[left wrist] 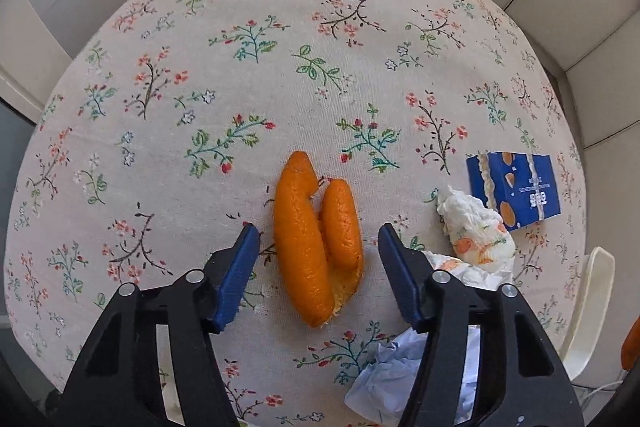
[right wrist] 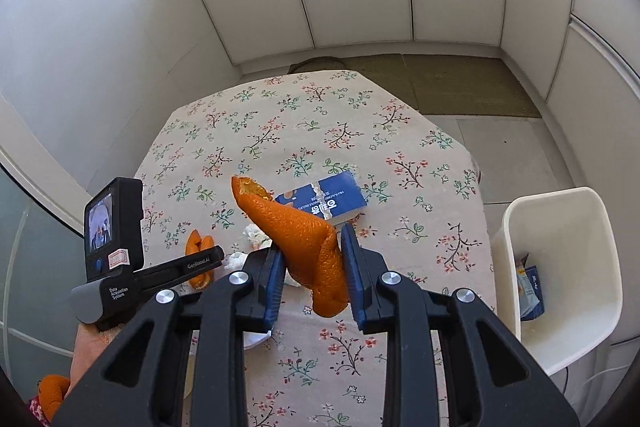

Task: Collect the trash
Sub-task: 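Grasp the orange toy with the right tool while the left tool grasps the orange carrots, then carry the orange toy and carrots with both tools over the white bin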

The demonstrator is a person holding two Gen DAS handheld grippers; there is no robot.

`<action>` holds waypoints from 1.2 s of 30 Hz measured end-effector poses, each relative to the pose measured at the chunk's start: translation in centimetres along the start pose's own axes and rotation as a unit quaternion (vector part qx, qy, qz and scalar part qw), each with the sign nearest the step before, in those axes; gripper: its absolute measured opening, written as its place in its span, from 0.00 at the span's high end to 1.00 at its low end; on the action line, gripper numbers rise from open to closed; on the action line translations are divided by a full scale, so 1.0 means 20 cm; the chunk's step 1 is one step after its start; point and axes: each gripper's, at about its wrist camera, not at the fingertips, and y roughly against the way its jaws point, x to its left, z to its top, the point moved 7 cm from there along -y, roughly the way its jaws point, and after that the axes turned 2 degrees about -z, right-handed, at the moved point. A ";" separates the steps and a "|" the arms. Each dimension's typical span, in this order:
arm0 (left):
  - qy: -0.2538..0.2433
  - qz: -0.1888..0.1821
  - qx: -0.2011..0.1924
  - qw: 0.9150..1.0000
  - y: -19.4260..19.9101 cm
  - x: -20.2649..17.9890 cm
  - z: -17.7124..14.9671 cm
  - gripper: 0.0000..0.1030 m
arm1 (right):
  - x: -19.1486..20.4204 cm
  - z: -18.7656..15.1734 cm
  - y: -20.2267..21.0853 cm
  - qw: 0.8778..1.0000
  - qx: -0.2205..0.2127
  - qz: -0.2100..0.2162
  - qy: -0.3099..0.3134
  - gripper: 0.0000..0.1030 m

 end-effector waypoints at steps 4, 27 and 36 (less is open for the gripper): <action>-0.022 0.022 -0.013 0.999 -0.01 0.01 0.01 0.69 | -0.04 0.00 0.00 1.000 0.002 0.005 -0.009 0.74; -0.013 -0.091 -0.161 0.983 0.58 -0.06 0.17 0.80 | -0.09 0.07 0.16 0.998 -0.054 0.009 -0.041 0.74; -0.046 -0.139 -0.203 0.968 0.81 -0.27 0.13 0.80 | -0.24 0.09 0.26 0.994 -0.083 -0.005 -0.071 0.73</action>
